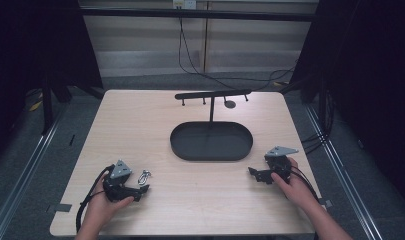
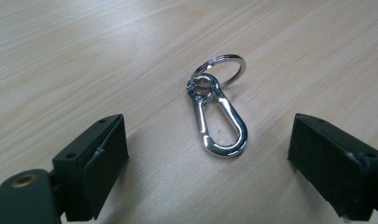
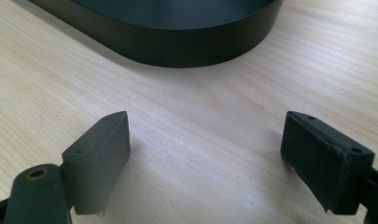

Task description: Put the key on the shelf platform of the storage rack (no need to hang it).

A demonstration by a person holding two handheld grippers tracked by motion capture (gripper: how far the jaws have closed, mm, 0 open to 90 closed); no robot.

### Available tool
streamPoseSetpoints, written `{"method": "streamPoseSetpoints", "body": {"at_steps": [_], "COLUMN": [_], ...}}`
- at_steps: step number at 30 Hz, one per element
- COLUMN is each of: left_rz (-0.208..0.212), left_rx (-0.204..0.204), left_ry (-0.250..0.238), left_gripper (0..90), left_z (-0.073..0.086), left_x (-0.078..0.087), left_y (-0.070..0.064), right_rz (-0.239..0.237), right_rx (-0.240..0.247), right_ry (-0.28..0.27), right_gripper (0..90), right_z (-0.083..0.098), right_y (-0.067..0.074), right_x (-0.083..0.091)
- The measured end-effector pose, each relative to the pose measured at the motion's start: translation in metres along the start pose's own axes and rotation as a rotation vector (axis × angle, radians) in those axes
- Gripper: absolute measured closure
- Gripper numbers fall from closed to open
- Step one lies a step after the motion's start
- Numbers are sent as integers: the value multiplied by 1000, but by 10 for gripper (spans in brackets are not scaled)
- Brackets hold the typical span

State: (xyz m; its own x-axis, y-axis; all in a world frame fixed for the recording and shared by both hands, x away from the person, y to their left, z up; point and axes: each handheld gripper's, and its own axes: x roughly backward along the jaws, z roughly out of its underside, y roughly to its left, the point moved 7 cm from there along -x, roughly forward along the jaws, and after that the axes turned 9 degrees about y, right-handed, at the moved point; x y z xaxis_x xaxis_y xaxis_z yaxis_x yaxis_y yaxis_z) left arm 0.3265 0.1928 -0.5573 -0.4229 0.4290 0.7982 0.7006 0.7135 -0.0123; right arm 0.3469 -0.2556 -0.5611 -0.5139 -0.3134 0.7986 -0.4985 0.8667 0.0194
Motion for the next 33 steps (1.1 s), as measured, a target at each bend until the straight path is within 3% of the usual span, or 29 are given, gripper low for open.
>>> {"method": "streamPoseSetpoints", "body": {"at_steps": [9, 12, 21, 32, 33], "left_rz": [7, 5, 17, 31, 27], "left_rx": [4, 2, 11, 69, 59], "left_ry": [12, 27, 216, 329, 342], "left_gripper": [77, 131, 284, 342, 348], "left_z": [-1, -1, -5, -16, -17], "left_x": [-1, 2, 11, 18, 17], "left_y": [-3, -5, -12, -12, -11], "right_rz": [0, 0, -1, -1, 0], "right_rx": [0, 0, 0, 0, 0], "right_ry": [0, 0, 0, 0, 0], "right_gripper": [156, 155, 155, 155, 155], "right_z": [0, 0, 0, 0, 0], "right_y": [0, 0, 0, 0, 0], "right_x": [0, 0, 0, 0, 0]}}
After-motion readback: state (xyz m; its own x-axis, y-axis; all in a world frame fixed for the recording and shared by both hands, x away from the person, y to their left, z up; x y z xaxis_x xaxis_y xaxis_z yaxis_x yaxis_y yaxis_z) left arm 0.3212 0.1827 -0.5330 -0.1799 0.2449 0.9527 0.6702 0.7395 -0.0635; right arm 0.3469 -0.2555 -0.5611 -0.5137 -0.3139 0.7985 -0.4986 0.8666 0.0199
